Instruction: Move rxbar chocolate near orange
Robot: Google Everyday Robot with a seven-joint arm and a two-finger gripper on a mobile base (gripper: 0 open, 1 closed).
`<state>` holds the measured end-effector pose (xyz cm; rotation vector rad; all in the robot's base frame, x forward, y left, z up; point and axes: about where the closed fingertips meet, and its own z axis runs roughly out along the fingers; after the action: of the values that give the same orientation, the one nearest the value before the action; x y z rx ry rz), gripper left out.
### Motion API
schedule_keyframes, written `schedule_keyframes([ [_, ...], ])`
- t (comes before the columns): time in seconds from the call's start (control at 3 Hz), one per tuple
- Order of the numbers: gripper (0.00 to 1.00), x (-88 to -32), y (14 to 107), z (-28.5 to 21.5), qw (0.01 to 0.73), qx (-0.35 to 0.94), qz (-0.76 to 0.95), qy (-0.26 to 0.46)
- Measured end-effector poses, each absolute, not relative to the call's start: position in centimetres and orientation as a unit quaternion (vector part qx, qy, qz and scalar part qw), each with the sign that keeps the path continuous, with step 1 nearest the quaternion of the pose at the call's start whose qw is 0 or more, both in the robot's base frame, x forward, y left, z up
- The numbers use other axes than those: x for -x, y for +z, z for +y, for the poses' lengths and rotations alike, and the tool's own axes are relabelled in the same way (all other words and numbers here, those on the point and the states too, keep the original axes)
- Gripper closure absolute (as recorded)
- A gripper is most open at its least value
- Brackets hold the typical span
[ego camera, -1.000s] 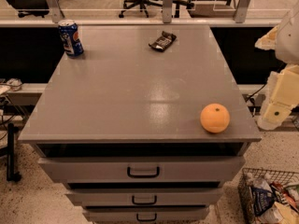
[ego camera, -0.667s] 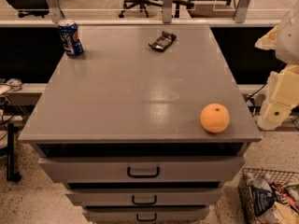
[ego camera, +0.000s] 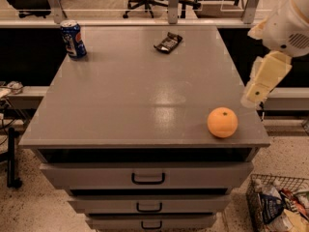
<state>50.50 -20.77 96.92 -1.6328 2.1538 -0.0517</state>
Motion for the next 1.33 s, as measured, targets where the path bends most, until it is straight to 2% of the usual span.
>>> schedule_keyframes([
  [0.33, 0.00, -57.9, 95.9, -19.0, 0.278, 0.564, 0.777, 0.009],
  [1.0, 0.00, -59.6, 95.1, -17.4, 0.302, 0.553, 0.776, 0.030],
  [1.33, 0.00, -64.5, 93.4, -13.8, 0.356, 0.519, 0.773, 0.079],
])
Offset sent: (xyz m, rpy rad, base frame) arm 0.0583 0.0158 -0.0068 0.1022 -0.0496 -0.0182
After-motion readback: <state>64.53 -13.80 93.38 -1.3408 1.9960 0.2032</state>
